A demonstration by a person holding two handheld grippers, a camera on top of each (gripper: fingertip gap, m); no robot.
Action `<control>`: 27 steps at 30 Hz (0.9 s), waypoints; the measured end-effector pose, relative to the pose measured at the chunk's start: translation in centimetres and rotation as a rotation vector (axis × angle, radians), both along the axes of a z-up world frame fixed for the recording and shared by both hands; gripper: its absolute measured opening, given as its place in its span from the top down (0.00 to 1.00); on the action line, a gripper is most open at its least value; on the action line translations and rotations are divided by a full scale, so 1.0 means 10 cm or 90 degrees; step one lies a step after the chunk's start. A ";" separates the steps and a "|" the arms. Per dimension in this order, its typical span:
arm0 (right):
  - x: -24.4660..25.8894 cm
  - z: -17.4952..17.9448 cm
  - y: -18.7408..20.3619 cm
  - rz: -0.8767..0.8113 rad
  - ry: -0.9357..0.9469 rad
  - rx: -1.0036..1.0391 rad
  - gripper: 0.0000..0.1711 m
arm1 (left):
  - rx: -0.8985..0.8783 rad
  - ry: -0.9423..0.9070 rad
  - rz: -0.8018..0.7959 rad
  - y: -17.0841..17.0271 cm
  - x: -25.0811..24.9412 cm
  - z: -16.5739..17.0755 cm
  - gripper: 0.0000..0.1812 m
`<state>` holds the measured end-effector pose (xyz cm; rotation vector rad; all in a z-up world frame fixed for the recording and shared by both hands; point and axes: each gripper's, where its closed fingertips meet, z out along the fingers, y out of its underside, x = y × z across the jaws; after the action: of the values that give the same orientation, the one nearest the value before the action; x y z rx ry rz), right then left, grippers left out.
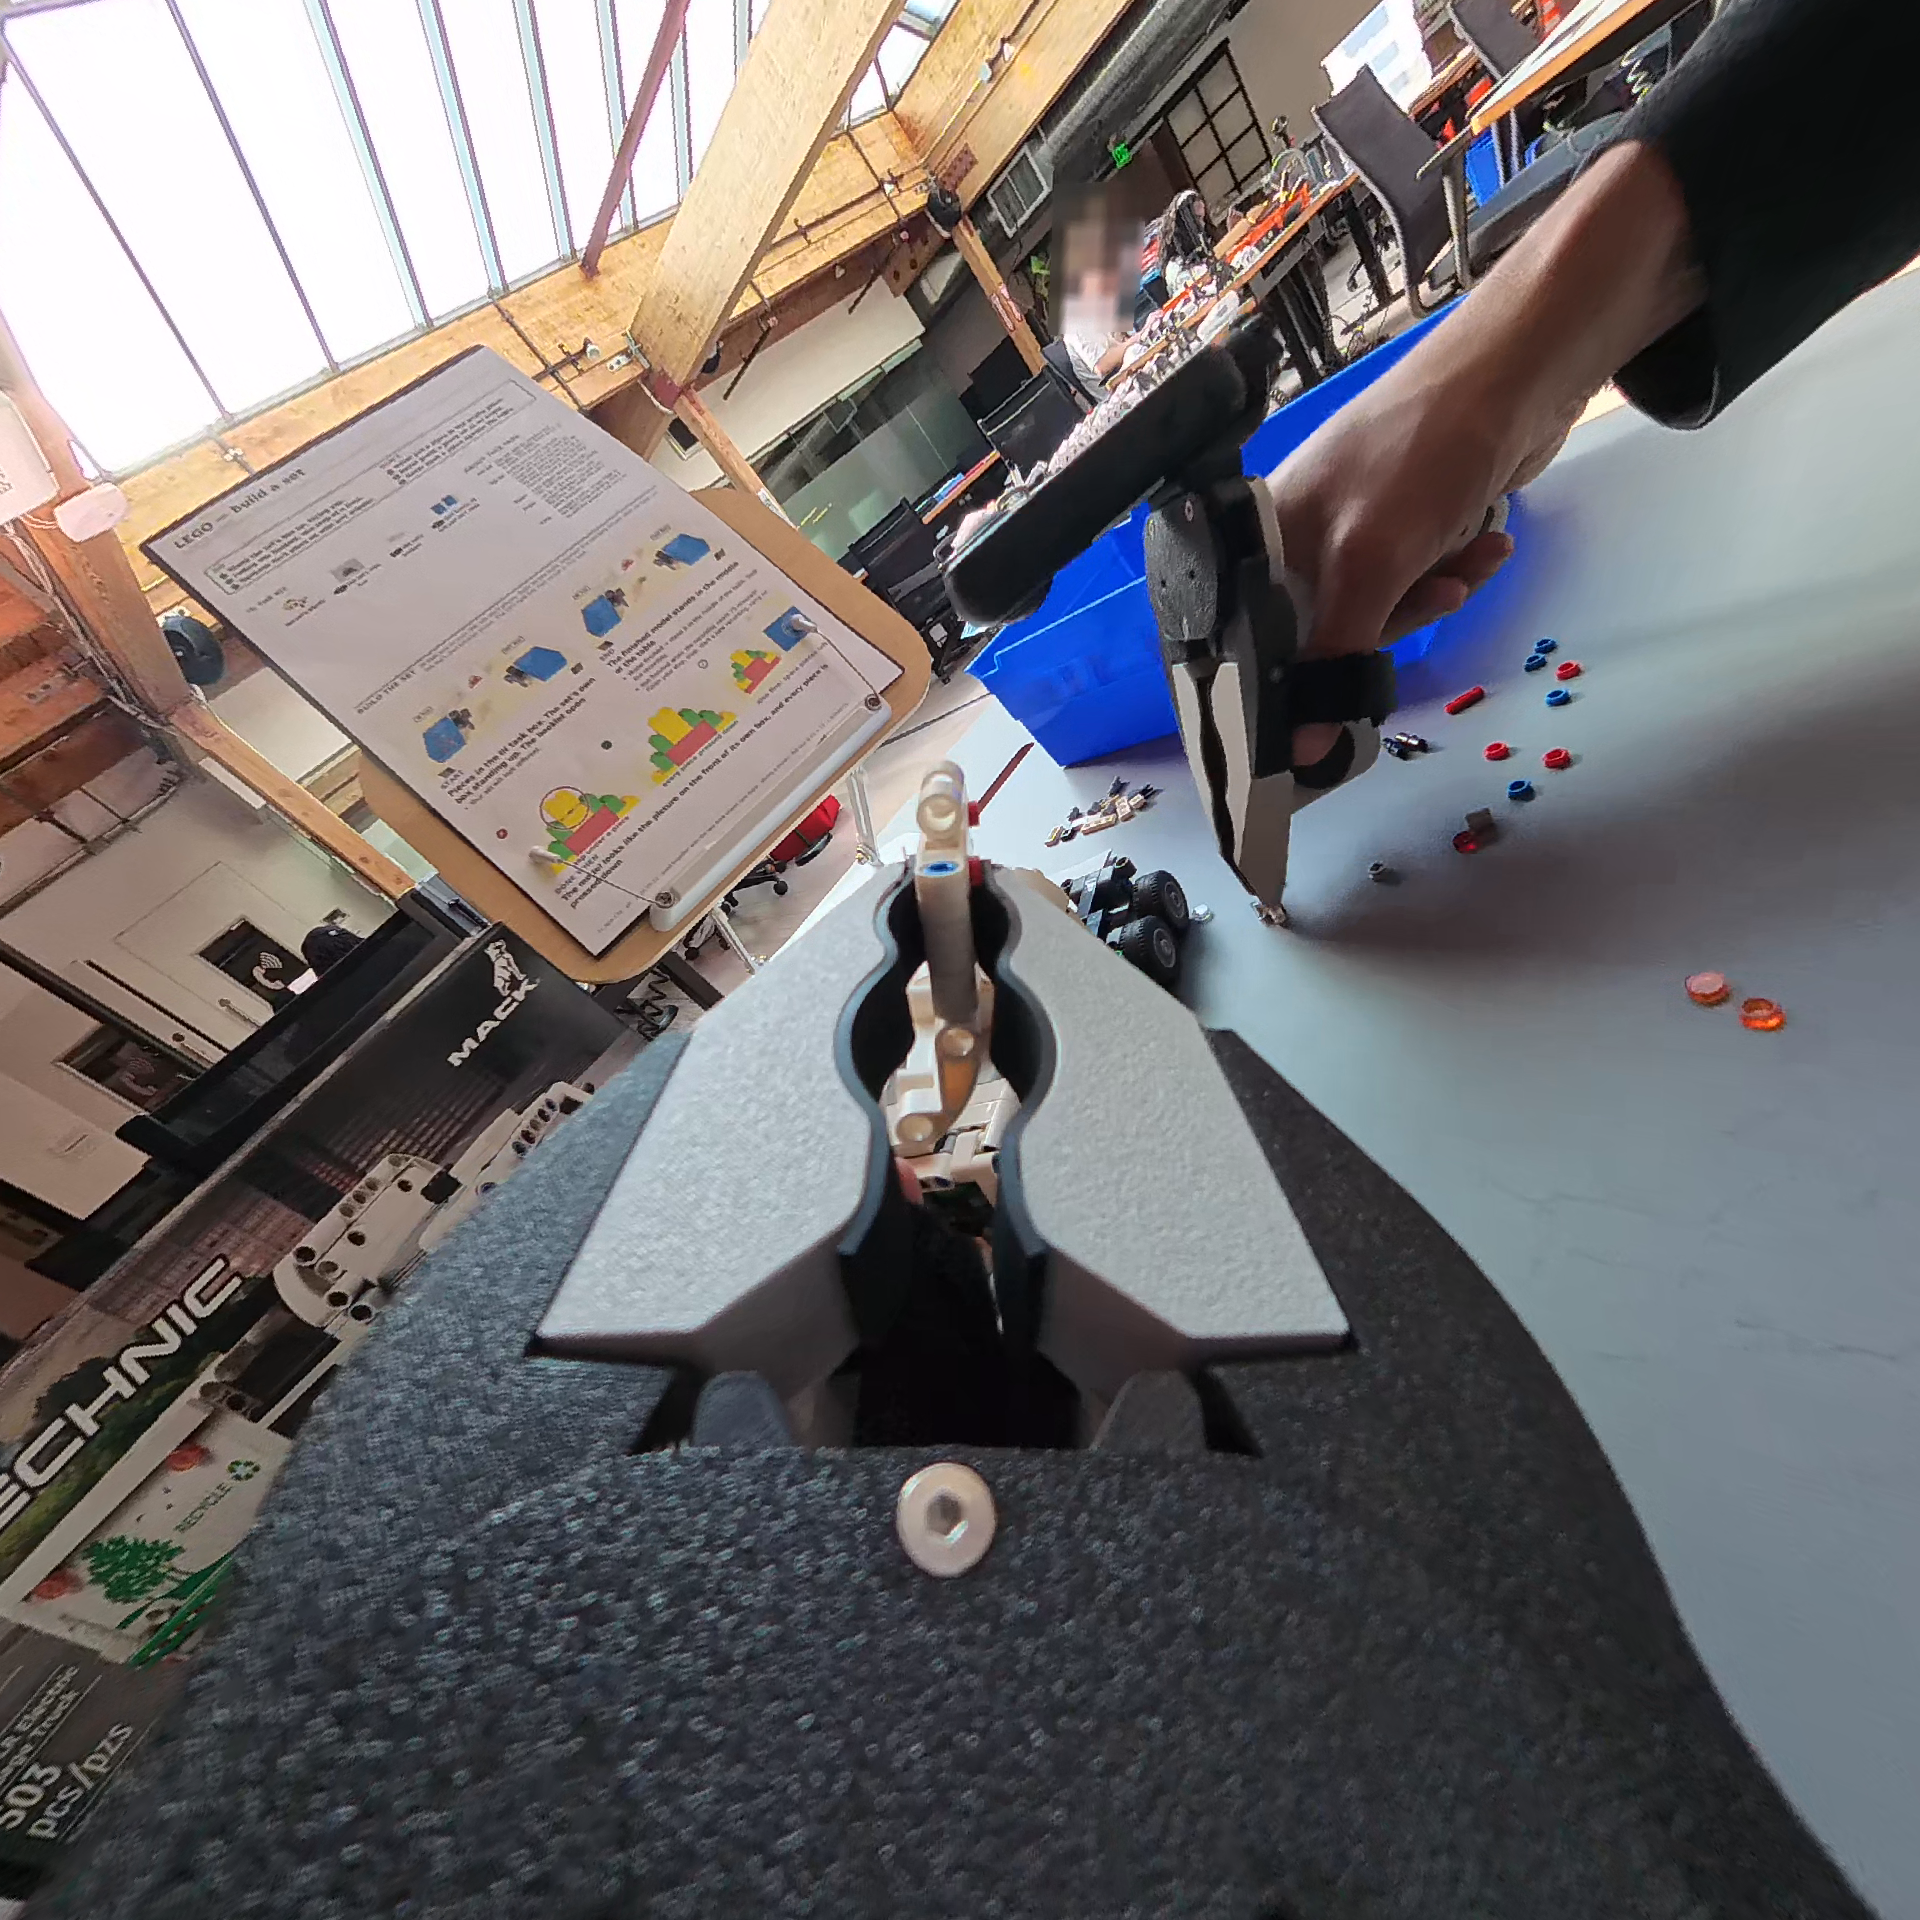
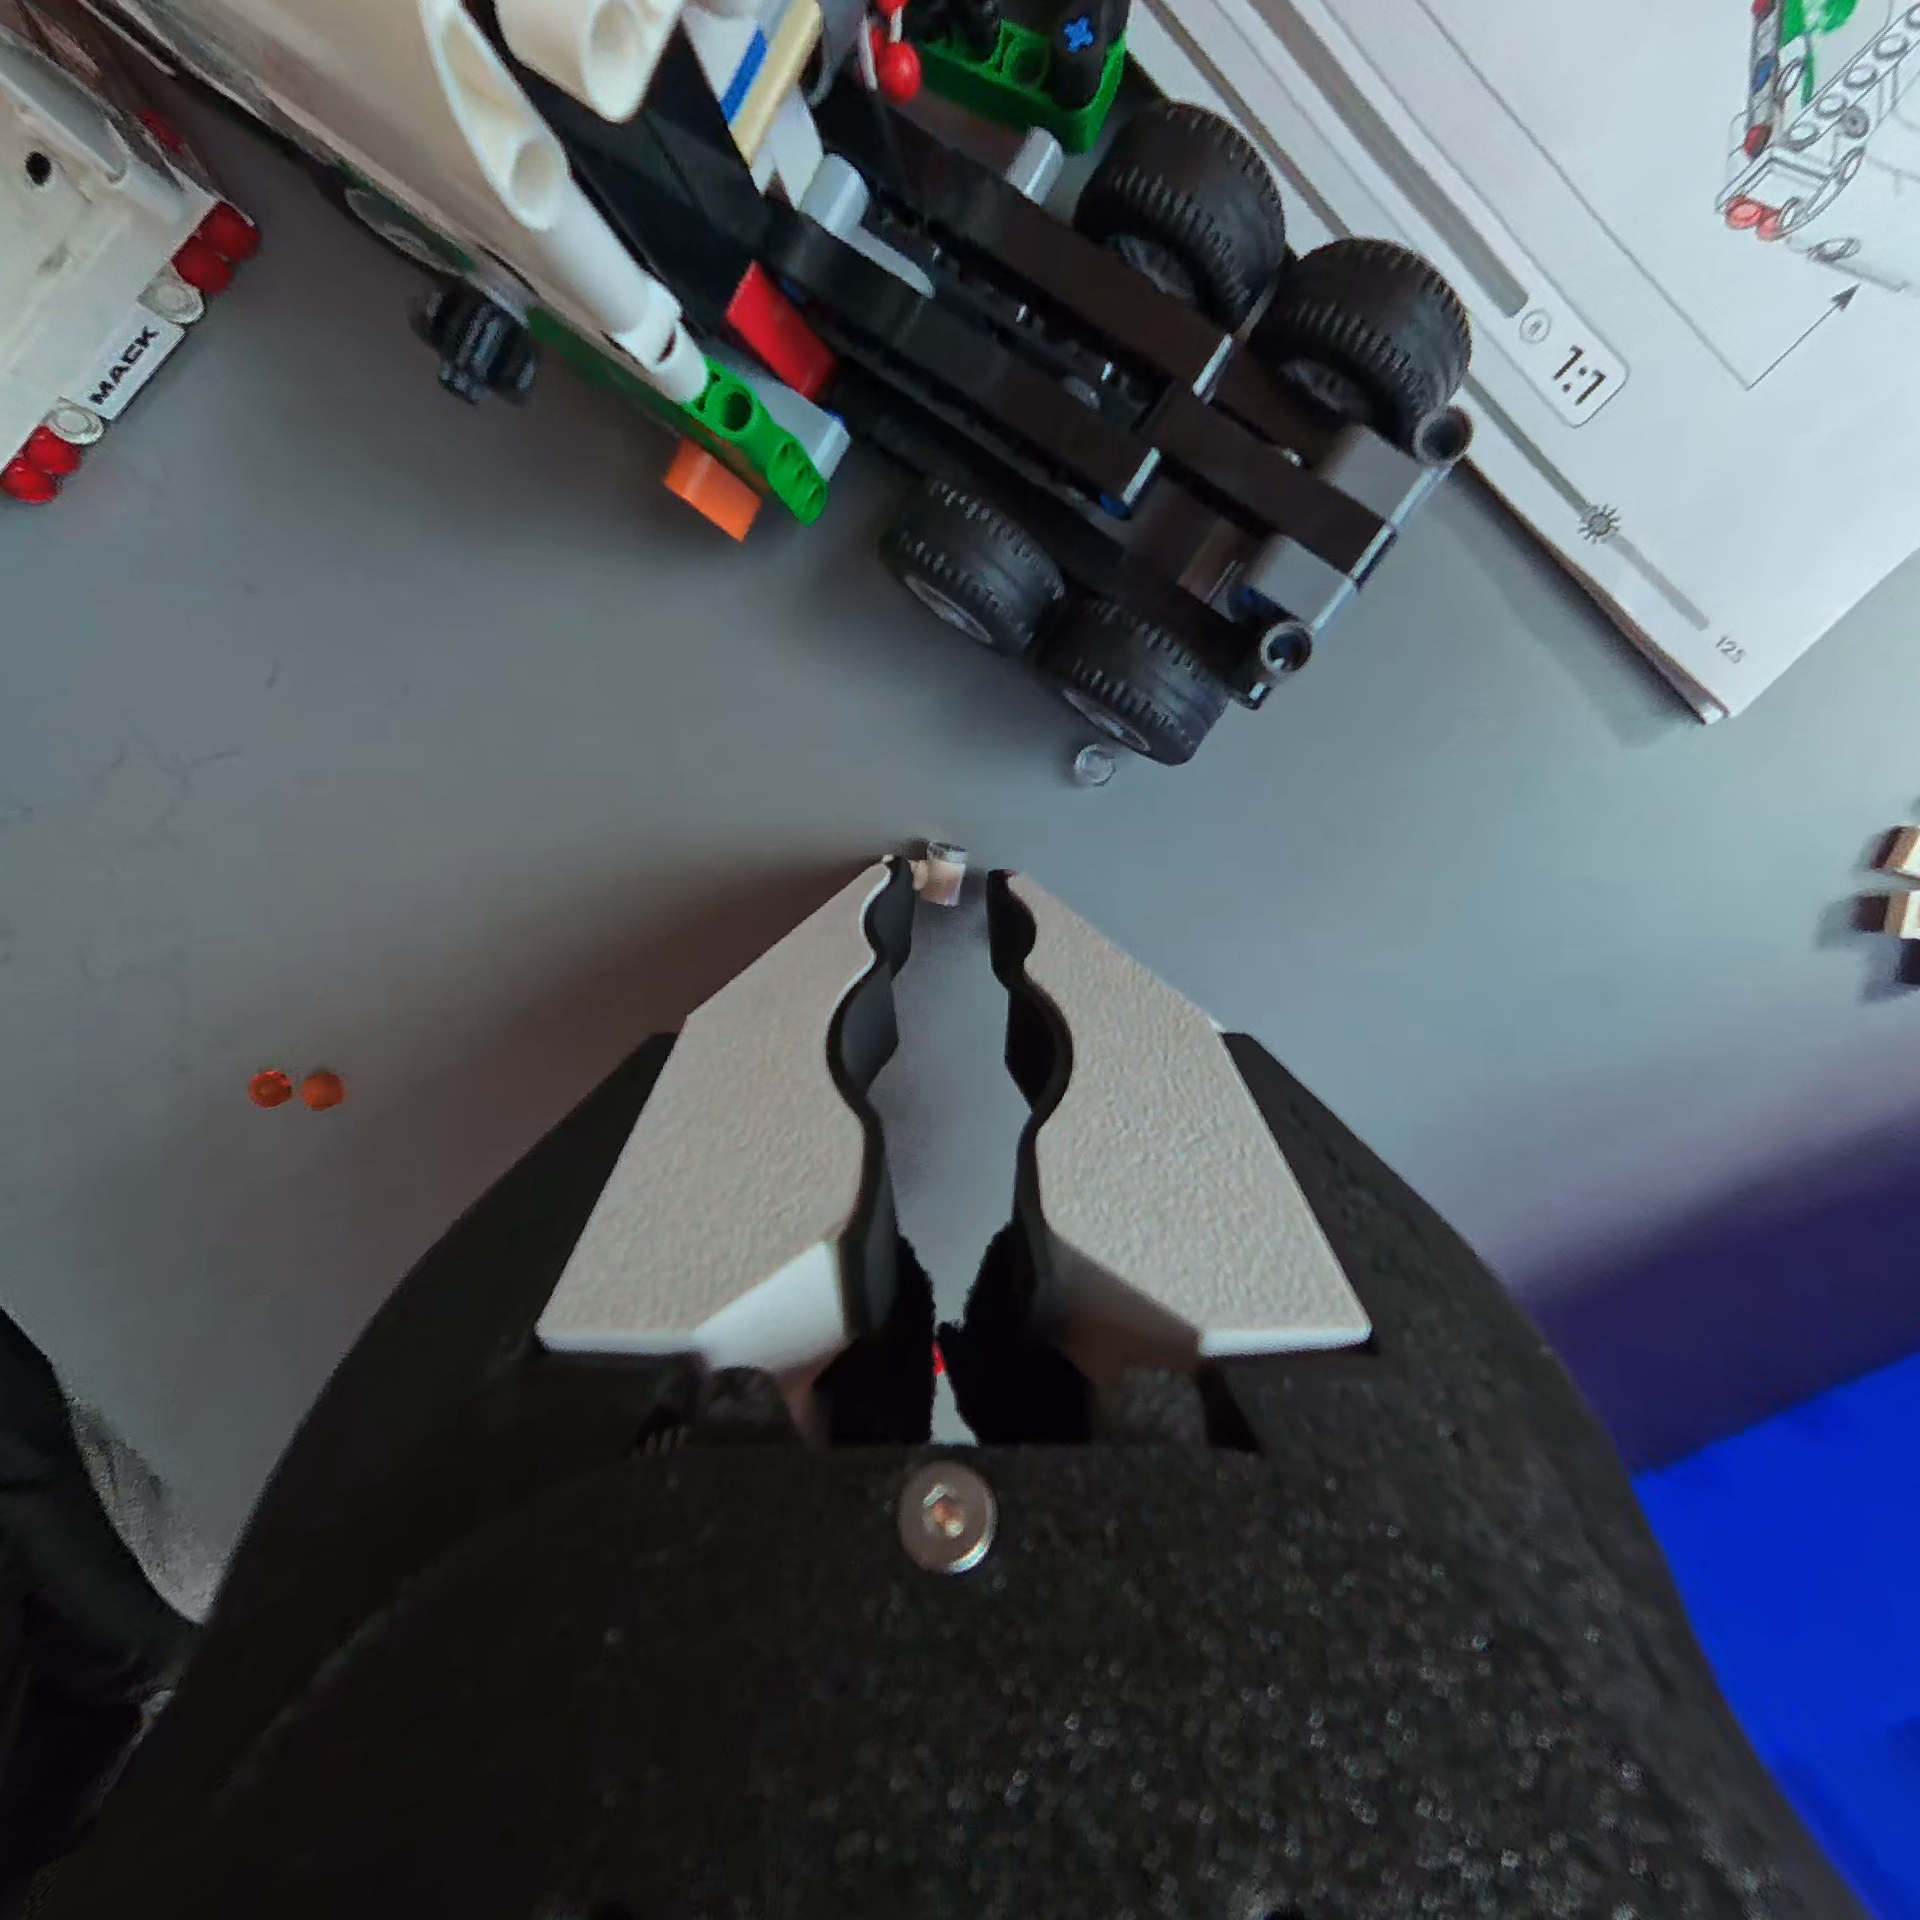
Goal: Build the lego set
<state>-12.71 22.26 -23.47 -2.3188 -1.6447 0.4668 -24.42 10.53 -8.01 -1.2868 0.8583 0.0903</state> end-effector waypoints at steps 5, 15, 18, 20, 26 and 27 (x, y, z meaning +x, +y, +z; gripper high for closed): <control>-0.04 0.00 0.00 -0.003 0.008 -0.024 0.94 | -0.002 0.000 0.000 0.01 0.00 -0.01 0.97; -0.08 0.00 -0.02 0.033 0.037 -0.047 0.97 | 0.000 0.000 -0.001 0.00 0.00 0.00 0.97; -0.11 0.08 0.01 0.041 0.078 -0.016 1.00 | -0.003 -0.006 -0.001 0.00 -0.01 0.01 0.97; -0.11 0.11 0.04 0.046 0.087 0.024 1.00 | -0.007 -0.010 0.000 0.01 -0.02 0.01 0.97; -0.09 0.19 0.04 0.114 0.098 0.106 0.99 | -0.016 -0.010 -0.001 0.03 -0.02 -0.02 0.97; -0.06 0.15 0.10 0.105 0.082 0.109 0.98 | -0.016 -0.008 -0.001 0.03 -0.01 -0.03 0.97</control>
<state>-13.31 23.26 -21.97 -1.9981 -1.7478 0.4784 -24.50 10.82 -8.31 -1.3093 0.8530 0.0698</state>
